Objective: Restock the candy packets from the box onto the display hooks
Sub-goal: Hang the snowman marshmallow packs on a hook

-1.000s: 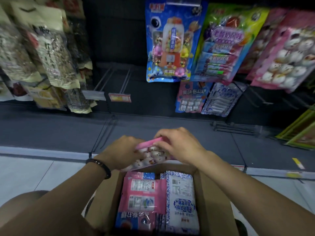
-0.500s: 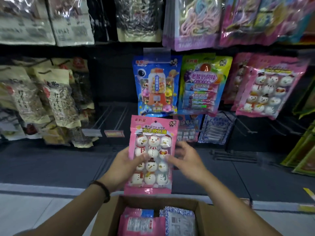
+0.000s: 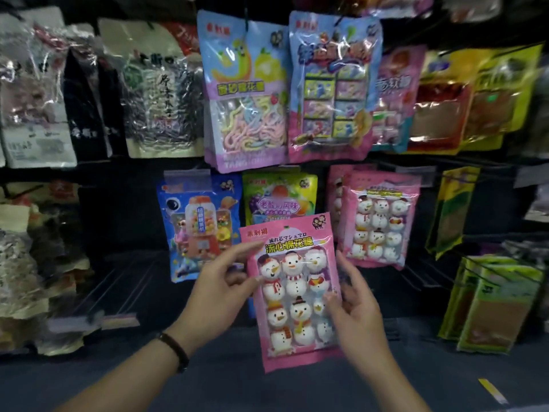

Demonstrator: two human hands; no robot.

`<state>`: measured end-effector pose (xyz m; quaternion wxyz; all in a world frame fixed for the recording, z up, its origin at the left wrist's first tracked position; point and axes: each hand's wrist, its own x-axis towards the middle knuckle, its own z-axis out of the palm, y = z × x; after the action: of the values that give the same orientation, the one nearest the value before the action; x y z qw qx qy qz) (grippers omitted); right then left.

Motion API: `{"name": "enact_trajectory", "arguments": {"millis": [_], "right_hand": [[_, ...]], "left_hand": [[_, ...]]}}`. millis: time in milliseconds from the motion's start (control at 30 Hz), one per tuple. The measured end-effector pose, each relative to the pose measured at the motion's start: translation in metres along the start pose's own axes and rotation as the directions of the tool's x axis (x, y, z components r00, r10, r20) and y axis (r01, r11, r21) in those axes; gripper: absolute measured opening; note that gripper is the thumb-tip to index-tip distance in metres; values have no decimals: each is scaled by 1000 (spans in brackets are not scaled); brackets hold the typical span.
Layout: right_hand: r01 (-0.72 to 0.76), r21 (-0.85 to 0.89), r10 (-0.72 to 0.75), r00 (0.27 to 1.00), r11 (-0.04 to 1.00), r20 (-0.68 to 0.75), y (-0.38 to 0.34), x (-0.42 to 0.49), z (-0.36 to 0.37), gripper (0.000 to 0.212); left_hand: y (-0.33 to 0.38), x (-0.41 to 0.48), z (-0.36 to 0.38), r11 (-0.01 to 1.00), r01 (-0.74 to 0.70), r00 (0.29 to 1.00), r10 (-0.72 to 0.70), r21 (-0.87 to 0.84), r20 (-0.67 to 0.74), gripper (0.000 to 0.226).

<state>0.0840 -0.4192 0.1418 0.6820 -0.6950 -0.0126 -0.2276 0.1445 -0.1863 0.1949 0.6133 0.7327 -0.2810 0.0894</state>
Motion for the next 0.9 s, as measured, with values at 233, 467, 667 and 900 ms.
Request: {"name": "enact_trajectory", "arguments": {"millis": [233,467,667,900], "right_hand": [[138,-72,-150,969,988,-196,-19,37,-73,70],[124,-92,-144,952,988,-268,-4,67,-128,70],[155,-84,-176,897,984,-406,4,84,-151,62],[141,-89,-165,883,986,-438,0,102,-157,65]], "left_hand": [[22,71,70,985,-90,982,64,145,180,66],[19,123,137,976,-140,961,93,165,262,61],[24,155,181,957,-186,952,119,224,280,60],[28,177,205,957,-218,949,162,193,270,69]]}}
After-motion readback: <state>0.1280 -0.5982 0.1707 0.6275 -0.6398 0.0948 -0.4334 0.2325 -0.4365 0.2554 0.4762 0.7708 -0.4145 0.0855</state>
